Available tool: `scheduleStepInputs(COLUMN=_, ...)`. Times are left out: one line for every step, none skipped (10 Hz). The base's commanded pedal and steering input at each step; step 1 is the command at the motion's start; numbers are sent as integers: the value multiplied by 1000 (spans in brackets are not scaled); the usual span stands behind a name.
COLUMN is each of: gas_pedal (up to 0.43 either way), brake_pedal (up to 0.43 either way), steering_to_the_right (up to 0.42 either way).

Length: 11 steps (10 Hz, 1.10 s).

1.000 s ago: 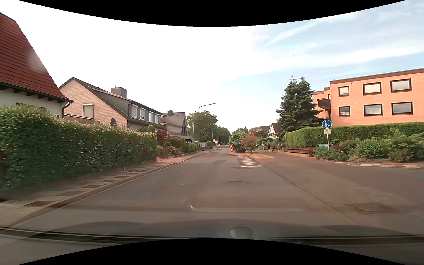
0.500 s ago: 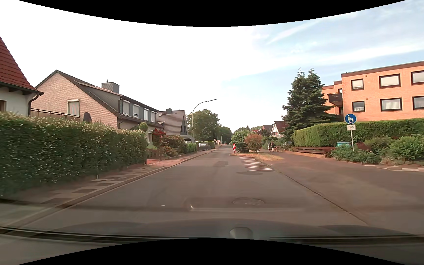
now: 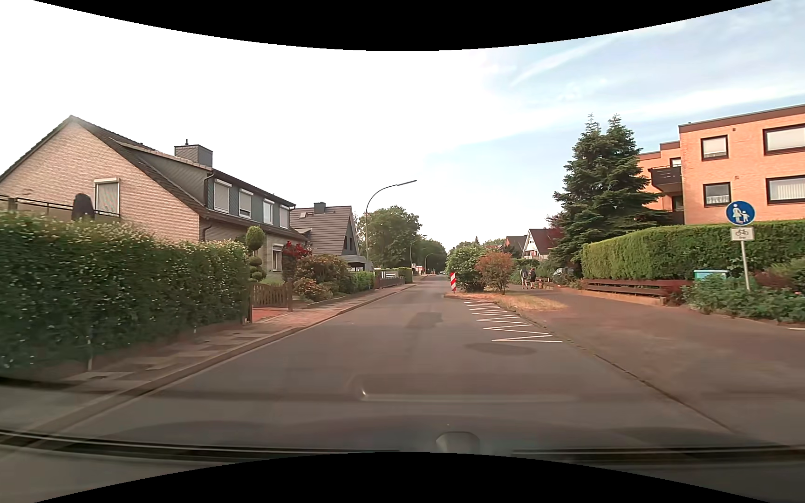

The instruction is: Follow the waypoints while adhering to traffic rules and regulations

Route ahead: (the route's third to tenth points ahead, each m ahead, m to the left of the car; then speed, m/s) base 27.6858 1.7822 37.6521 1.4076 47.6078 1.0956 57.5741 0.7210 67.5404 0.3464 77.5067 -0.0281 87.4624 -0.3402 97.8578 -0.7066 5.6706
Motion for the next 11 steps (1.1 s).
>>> scheduleStepInputs(gas_pedal=150, brake_pedal=0, steering_to_the_right=-21)
scheduleStepInputs(gas_pedal=150, brake_pedal=0, steering_to_the_right=-20)
scheduleStepInputs(gas_pedal=150, brake_pedal=0, steering_to_the_right=-20)
scheduleStepInputs(gas_pedal=150, brake_pedal=0, steering_to_the_right=-21)
scheduleStepInputs(gas_pedal=150, brake_pedal=0, steering_to_the_right=-19)
scheduleStepInputs(gas_pedal=150, brake_pedal=0, steering_to_the_right=-20)
scheduleStepInputs(gas_pedal=150, brake_pedal=0, steering_to_the_right=-21)
scheduleStepInputs(gas_pedal=138, brake_pedal=0, steering_to_the_right=-22)
scheduleStepInputs(gas_pedal=138, brake_pedal=0, steering_to_the_right=-23)
scheduleStepInputs(gas_pedal=138, brake_pedal=0, steering_to_the_right=-23)
scheduleStepInputs(gas_pedal=138, brake_pedal=0, steering_to_the_right=-22)
